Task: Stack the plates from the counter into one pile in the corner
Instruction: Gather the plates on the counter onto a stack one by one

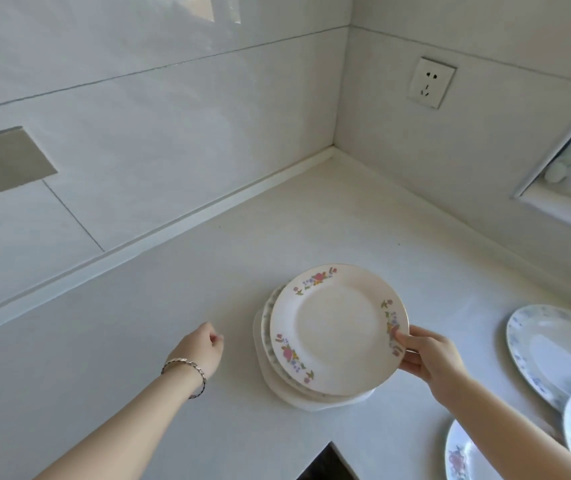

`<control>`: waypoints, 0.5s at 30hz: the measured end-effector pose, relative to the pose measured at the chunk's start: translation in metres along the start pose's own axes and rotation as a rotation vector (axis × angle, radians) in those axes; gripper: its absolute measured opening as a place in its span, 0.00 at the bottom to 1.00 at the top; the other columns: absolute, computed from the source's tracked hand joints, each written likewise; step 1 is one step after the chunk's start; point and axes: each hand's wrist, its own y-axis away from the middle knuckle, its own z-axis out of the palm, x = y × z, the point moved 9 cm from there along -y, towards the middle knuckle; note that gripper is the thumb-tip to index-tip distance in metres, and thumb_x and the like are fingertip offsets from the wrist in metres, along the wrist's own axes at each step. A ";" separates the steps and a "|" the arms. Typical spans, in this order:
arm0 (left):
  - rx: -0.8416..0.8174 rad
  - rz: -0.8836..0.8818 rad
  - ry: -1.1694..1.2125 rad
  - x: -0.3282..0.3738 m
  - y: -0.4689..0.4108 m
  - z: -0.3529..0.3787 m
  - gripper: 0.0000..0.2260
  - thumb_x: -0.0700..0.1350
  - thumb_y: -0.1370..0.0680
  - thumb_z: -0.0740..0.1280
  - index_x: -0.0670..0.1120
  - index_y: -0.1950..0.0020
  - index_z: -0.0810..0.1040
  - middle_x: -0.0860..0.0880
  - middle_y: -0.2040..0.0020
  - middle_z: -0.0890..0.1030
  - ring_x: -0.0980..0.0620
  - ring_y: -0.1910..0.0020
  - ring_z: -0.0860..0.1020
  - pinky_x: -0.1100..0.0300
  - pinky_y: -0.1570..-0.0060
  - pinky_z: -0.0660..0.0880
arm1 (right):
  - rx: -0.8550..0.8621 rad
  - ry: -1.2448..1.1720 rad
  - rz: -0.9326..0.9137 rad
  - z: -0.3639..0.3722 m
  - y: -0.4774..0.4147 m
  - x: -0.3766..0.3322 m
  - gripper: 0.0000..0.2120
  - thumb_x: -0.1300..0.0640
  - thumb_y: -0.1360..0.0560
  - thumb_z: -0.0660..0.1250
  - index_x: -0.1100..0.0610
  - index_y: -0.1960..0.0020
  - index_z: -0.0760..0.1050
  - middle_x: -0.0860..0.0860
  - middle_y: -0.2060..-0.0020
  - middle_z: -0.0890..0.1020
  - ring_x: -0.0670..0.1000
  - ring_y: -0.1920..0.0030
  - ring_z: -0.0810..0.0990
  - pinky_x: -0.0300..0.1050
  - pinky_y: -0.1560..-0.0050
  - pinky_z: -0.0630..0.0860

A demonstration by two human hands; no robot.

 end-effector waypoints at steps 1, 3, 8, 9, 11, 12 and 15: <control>-0.007 0.006 0.004 0.005 -0.001 0.002 0.12 0.48 0.21 0.55 0.50 0.64 0.64 0.48 0.62 0.78 0.46 0.62 0.74 0.59 0.61 0.68 | 0.005 -0.014 0.018 -0.003 -0.004 0.005 0.06 0.67 0.26 0.65 0.60 0.56 0.80 0.52 0.71 0.85 0.51 0.71 0.84 0.40 0.69 0.81; -0.017 0.022 0.023 0.013 -0.006 0.003 0.11 0.48 0.21 0.56 0.50 0.64 0.65 0.44 0.58 0.82 0.45 0.60 0.78 0.57 0.59 0.72 | 0.006 -0.027 0.037 -0.004 -0.008 0.010 0.06 0.67 0.26 0.65 0.60 0.56 0.80 0.52 0.71 0.85 0.51 0.71 0.84 0.40 0.69 0.81; -0.036 0.059 0.031 0.025 -0.017 0.002 0.11 0.48 0.22 0.57 0.50 0.65 0.66 0.43 0.58 0.83 0.44 0.57 0.82 0.53 0.54 0.77 | 0.077 0.088 -0.022 -0.001 -0.001 0.018 0.07 0.65 0.24 0.62 0.61 0.57 0.78 0.55 0.68 0.83 0.53 0.69 0.82 0.40 0.70 0.79; -0.038 0.063 0.037 0.026 -0.019 0.002 0.11 0.48 0.22 0.57 0.50 0.64 0.66 0.43 0.58 0.83 0.44 0.58 0.82 0.53 0.54 0.77 | 0.110 0.183 -0.065 -0.001 0.000 0.016 0.07 0.63 0.23 0.61 0.61 0.55 0.77 0.55 0.66 0.83 0.54 0.69 0.81 0.41 0.69 0.79; -0.041 0.072 0.048 0.028 -0.022 0.003 0.11 0.47 0.22 0.58 0.50 0.64 0.67 0.43 0.58 0.83 0.43 0.58 0.83 0.52 0.53 0.77 | 0.180 0.420 -0.132 -0.001 0.004 0.012 0.08 0.57 0.22 0.59 0.61 0.52 0.74 0.55 0.65 0.82 0.53 0.70 0.79 0.41 0.69 0.75; -0.044 0.073 0.050 0.029 -0.023 0.003 0.11 0.47 0.22 0.58 0.50 0.64 0.67 0.43 0.58 0.83 0.43 0.58 0.83 0.52 0.53 0.77 | 0.194 0.499 -0.137 0.000 0.005 0.012 0.08 0.55 0.22 0.58 0.59 0.51 0.72 0.55 0.65 0.82 0.52 0.71 0.79 0.42 0.69 0.74; -0.054 0.073 0.053 0.028 -0.024 0.005 0.11 0.47 0.22 0.58 0.50 0.64 0.66 0.43 0.58 0.83 0.43 0.57 0.83 0.52 0.53 0.77 | 0.192 0.692 -0.113 0.006 0.003 0.011 0.09 0.51 0.23 0.57 0.54 0.46 0.67 0.53 0.65 0.83 0.53 0.67 0.80 0.44 0.65 0.74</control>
